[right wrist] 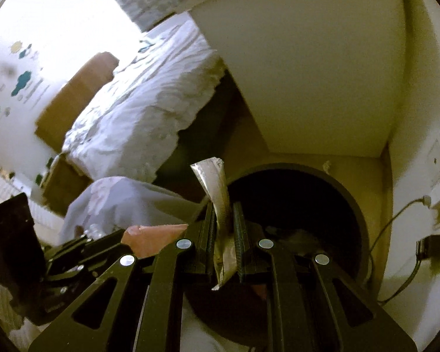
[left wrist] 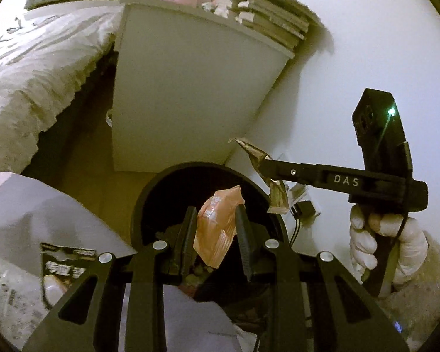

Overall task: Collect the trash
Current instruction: 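Carry both items over the black bin and open both tools, then move both open tools back over the table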

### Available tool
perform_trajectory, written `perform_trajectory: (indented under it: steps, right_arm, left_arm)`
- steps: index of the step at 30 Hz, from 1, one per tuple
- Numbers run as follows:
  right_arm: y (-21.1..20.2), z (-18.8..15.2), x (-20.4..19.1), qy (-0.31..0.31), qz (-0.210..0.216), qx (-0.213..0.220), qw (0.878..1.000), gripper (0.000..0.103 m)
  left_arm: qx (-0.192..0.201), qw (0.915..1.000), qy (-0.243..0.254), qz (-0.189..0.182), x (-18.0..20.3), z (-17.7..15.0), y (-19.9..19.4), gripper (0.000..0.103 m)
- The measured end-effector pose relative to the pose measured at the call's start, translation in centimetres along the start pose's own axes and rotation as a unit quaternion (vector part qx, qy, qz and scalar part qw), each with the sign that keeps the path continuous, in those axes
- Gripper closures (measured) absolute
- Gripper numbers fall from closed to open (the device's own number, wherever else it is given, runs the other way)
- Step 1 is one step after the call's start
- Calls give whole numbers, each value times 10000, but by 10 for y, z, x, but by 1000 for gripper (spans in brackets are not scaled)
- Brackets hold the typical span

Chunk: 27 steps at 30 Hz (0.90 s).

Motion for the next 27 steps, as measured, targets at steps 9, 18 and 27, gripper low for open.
perform_trajectory:
  steps: [9,18,27]
  right_arm:
    - [12,-7,21,221,-140,-115,9996,90]
    - [1,-11,36,536,-354,-7,9979,45]
    - [-2,-18,-27,31,-50,-58,10000,37]
  left_arm:
    - [-229,9997,24,11,7,1,26,71]
    - [-52,9993,208,302,12,1,7,25]
    - [541,9953,-190,781,-20,-17,-72,25]
Point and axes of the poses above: each gripper's, at about its wrist camera, not at the fingertips, and y roughly the way its jaws point, x to its right, z to its top, the point moved 3 cm from there along y, roughly the way its jaws point, and after that the axes turned 9 degrees about -z, right-handed, at the moved point
